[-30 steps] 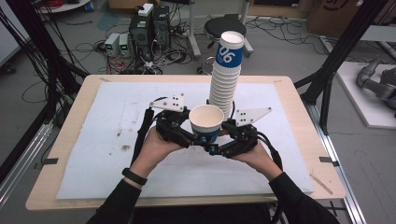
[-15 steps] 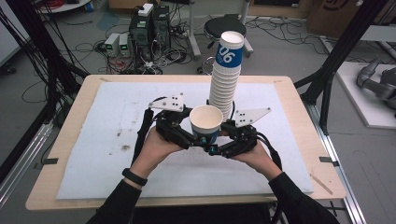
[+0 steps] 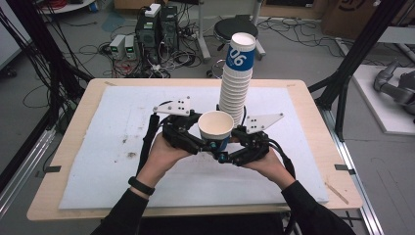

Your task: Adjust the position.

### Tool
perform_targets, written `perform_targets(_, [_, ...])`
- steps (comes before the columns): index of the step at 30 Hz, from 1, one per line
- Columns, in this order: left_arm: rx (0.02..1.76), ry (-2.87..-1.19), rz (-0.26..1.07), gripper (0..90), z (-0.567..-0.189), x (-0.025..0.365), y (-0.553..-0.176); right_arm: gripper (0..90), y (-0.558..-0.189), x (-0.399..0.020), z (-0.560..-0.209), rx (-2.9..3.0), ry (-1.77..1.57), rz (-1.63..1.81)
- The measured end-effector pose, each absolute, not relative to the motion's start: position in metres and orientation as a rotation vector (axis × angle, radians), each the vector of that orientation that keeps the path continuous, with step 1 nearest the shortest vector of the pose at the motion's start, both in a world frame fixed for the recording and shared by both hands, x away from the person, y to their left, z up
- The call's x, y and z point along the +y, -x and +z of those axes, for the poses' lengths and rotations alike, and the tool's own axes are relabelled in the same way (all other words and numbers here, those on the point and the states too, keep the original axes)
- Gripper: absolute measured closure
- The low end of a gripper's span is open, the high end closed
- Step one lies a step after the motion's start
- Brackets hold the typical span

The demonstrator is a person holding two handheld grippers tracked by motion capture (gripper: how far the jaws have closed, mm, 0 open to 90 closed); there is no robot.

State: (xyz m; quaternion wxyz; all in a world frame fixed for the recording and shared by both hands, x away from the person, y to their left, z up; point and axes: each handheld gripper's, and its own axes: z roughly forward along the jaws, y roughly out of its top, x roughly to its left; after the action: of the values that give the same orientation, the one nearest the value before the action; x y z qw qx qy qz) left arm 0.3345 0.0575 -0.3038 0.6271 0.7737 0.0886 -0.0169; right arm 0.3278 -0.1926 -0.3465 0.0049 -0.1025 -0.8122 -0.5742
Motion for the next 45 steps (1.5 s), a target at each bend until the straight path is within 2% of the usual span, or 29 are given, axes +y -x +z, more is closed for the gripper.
perform_targets(8, [0.194,-1.784,-0.046,23.5,-0.3057,0.0553,-0.3350,21.3,-0.3266,-0.1938,-0.3432,-2.479,0.330,-1.856])
perform_targets(13, [0.189,-1.789,-0.052,23.5,-0.3077,0.0521,-0.3346,21.8,-0.3264,-0.1941,-0.3418,-2.450,0.347,-1.876])
perform_targets(16, [0.192,-1.786,-0.056,23.5,-0.3083,0.0518,-0.3346,26.8,-0.3265,-0.1941,-0.3418,-2.447,0.349,-1.883])
perform_targets(19, [0.192,-1.787,-0.059,23.3,-0.3085,0.0515,-0.3346,27.6,-0.3269,-0.1944,-0.3419,-2.449,0.344,-1.878])
perform_targets(26, [0.202,-1.757,-0.066,16.5,-0.3065,0.0536,-0.3342,27.8,-0.3275,-0.1939,-0.3427,-2.465,0.333,-1.857])
perform_targets(36, [0.205,-1.732,-0.066,16.7,-0.3050,0.0564,-0.3345,27.8,-0.3268,-0.1923,-0.3433,-2.472,0.334,-1.863])
perform_targets(45, [0.197,-1.725,-0.054,20.8,-0.3042,0.0569,-0.3332,27.9,-0.3264,-0.1927,-0.3429,-2.476,0.326,-1.870])
